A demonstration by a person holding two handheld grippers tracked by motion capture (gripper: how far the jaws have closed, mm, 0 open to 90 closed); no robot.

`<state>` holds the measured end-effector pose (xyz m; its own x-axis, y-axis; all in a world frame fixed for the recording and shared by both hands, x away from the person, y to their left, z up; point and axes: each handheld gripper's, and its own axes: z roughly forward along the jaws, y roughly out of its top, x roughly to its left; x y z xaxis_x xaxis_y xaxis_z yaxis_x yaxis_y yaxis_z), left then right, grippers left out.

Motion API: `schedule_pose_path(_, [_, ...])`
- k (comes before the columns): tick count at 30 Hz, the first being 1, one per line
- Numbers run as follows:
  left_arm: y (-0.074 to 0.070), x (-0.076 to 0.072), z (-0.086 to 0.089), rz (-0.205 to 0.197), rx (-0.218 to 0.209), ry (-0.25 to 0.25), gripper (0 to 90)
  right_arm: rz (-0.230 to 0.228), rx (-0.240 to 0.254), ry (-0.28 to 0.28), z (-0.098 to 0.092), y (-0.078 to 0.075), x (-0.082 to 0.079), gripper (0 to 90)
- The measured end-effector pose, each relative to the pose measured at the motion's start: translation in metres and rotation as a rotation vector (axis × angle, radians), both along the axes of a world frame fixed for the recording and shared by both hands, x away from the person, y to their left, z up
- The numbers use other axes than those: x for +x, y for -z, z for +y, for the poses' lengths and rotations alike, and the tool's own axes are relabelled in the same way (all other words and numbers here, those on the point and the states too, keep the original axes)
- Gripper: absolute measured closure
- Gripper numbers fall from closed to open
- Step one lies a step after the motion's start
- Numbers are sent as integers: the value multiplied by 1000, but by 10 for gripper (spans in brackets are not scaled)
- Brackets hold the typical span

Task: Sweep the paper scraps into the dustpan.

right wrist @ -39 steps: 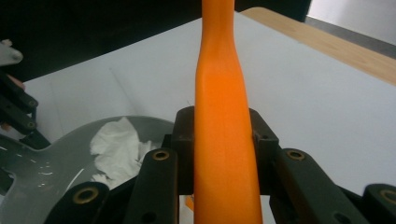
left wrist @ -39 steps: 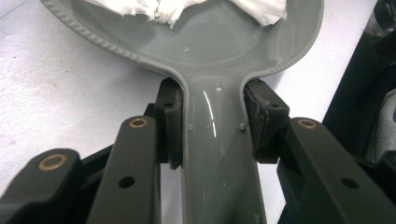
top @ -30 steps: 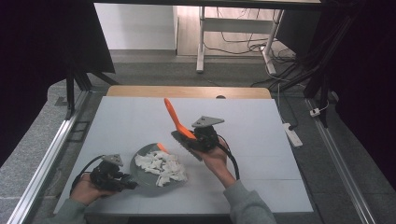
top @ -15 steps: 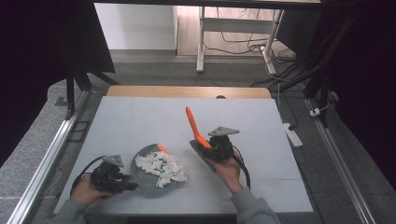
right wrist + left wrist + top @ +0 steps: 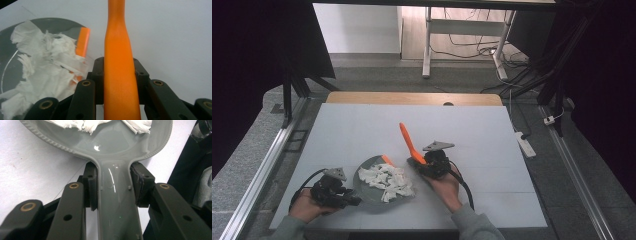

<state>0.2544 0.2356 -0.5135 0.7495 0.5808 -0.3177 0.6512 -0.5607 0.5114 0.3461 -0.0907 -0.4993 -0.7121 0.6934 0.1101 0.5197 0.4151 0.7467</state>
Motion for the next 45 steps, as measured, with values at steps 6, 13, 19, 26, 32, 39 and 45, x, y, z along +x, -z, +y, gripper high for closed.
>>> schedule_pose_path(6, [0,-1,-5,0,0,-5,611,10,4,-29,24,2,-7,703])
schedule_pose_path(13, [0,-2,-7,4,-6,-15,612,8,36,-79,52,-2,-13,703])
schedule_pose_path(19, [1,-2,-10,6,-8,-8,611,-16,60,-157,72,-7,-20,703])
schedule_pose_path(26, [3,-1,-8,12,-22,-11,612,-46,88,-146,60,-17,-16,703])
schedule_pose_path(32, [5,-1,-7,8,-34,-12,612,-67,109,-115,39,-27,-12,703])
schedule_pose_path(39, [6,-1,-5,2,-51,-16,611,-75,122,-93,23,-32,-9,703])
schedule_pose_path(45, [6,0,-5,-11,-54,-18,611,-78,134,-73,13,-35,-5,703])
